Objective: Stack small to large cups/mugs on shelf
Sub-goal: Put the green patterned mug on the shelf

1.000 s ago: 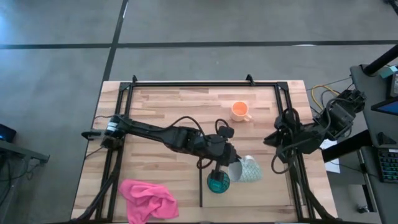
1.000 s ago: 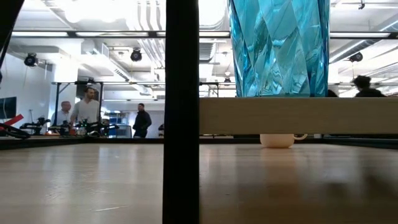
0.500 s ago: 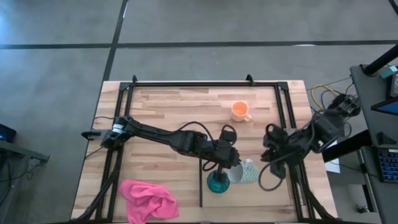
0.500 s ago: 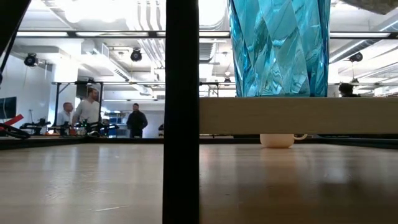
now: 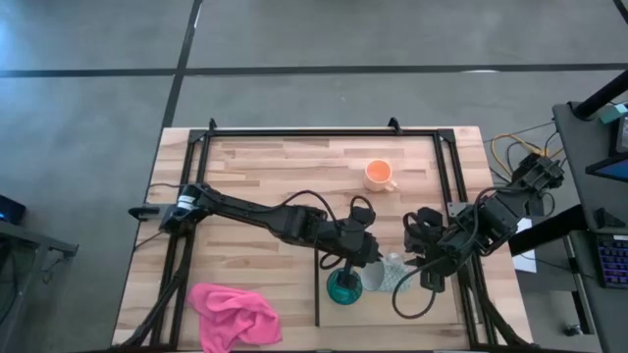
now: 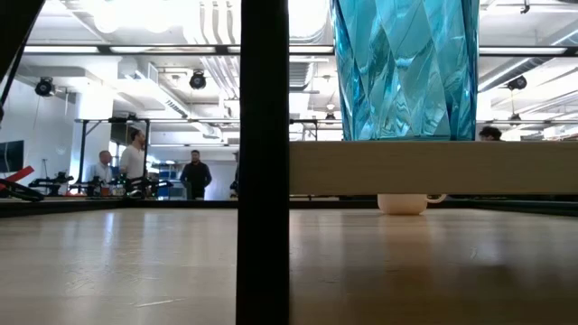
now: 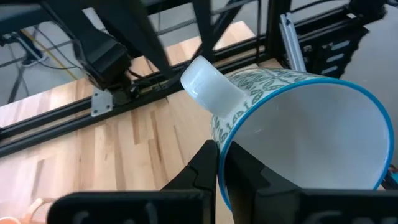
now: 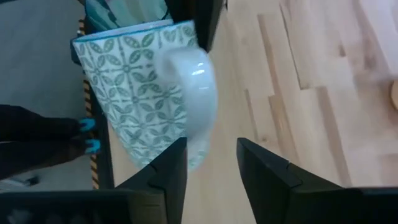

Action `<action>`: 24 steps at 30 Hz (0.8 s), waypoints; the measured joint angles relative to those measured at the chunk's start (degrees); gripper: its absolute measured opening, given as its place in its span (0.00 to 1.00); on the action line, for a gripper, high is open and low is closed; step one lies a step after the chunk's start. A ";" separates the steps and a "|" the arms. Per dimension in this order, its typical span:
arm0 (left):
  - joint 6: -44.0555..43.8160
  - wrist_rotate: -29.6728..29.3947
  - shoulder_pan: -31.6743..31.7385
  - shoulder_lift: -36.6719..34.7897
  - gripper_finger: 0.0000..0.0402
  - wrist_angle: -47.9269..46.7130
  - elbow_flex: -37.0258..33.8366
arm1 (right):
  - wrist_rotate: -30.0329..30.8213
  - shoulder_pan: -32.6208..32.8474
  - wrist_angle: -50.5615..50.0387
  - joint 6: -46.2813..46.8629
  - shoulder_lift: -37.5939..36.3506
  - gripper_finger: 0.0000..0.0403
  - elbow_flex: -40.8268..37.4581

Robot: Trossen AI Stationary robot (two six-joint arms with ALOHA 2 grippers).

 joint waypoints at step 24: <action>-0.21 0.23 0.76 4.52 0.00 7.00 -0.94 | -0.01 -0.02 1.85 -1.55 -0.72 0.33 0.07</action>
